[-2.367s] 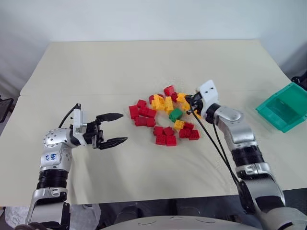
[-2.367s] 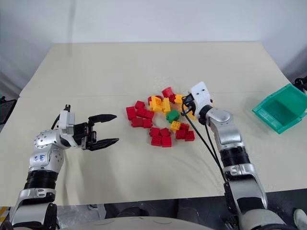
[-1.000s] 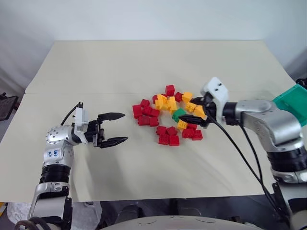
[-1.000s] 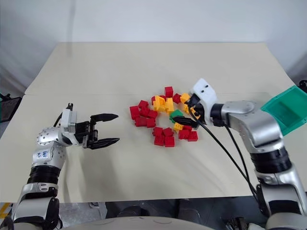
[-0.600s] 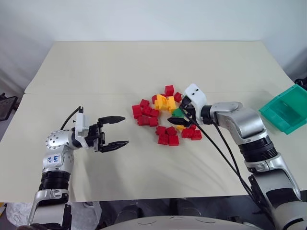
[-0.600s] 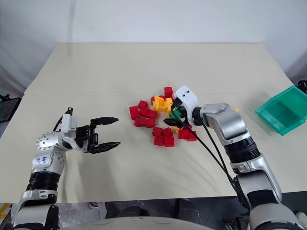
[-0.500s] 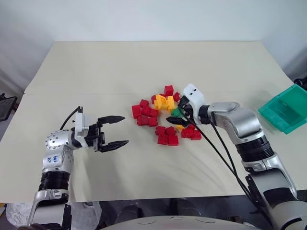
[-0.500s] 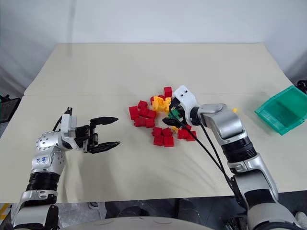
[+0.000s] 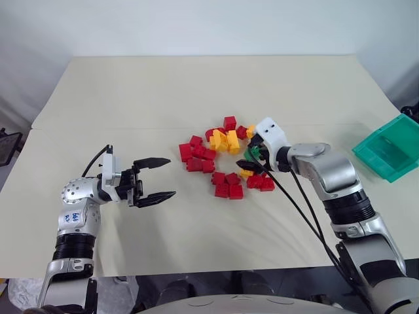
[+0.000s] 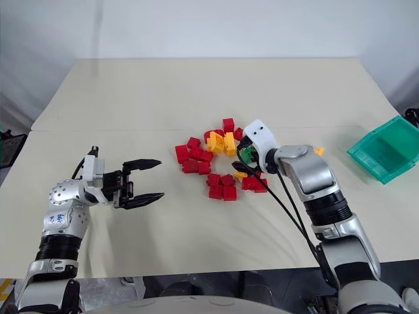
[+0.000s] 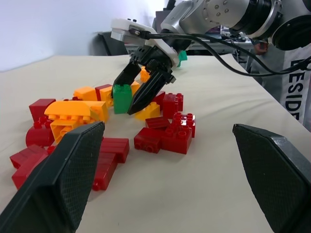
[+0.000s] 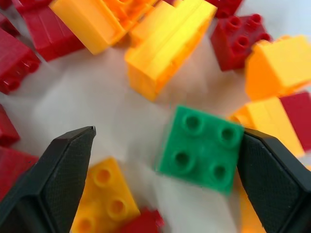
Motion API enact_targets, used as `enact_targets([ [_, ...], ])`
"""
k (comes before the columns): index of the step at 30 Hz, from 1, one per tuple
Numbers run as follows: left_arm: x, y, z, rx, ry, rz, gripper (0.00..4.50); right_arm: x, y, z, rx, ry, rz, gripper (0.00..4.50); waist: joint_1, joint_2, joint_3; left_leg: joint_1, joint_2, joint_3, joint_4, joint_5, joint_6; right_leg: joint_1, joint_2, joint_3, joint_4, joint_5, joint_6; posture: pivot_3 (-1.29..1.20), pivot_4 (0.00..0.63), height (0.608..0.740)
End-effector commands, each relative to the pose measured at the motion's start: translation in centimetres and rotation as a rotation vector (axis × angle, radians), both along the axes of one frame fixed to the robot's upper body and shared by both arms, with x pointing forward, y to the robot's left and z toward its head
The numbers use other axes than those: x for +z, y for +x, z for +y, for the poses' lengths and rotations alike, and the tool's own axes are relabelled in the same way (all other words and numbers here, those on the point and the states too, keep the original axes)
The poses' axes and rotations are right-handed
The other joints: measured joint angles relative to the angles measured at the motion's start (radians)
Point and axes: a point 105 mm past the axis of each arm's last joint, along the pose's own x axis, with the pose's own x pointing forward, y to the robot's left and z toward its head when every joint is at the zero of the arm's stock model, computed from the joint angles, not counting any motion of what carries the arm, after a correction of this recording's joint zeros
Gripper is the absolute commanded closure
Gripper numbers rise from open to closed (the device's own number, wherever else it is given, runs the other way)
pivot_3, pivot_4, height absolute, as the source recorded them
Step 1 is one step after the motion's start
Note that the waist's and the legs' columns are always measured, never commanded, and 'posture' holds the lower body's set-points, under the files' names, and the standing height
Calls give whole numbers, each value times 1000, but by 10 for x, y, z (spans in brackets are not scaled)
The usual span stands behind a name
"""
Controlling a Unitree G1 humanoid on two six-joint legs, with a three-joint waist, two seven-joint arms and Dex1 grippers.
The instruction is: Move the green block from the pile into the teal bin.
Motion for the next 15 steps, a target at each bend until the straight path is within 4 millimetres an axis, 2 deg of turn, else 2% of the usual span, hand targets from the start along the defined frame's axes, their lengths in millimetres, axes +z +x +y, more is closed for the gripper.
enact_targets([
  [1,7,-2,-1,-4,-10,-36,0,-3,-3,-1,-8,7,16,24,0,0,0,0,0,0,0,0,0,0,0,0,0,0,0,0,150,740],
  [7,7,0,-5,-12,-16,-37,0,-12,5,8,-31,48,33,24,-15,0,0,0,0,0,0,0,0,0,0,0,0,0,0,0,150,740],
  [10,7,0,-6,-15,-18,-37,0,-8,5,12,-29,82,33,626,-19,0,0,0,0,0,-1,0,0,0,0,0,0,0,0,0,150,740],
  [15,8,-1,-12,-41,-20,-33,0,5,1,9,-35,100,-2,2272,-16,0,0,0,1,0,0,0,0,0,0,0,0,0,0,0,150,740],
])
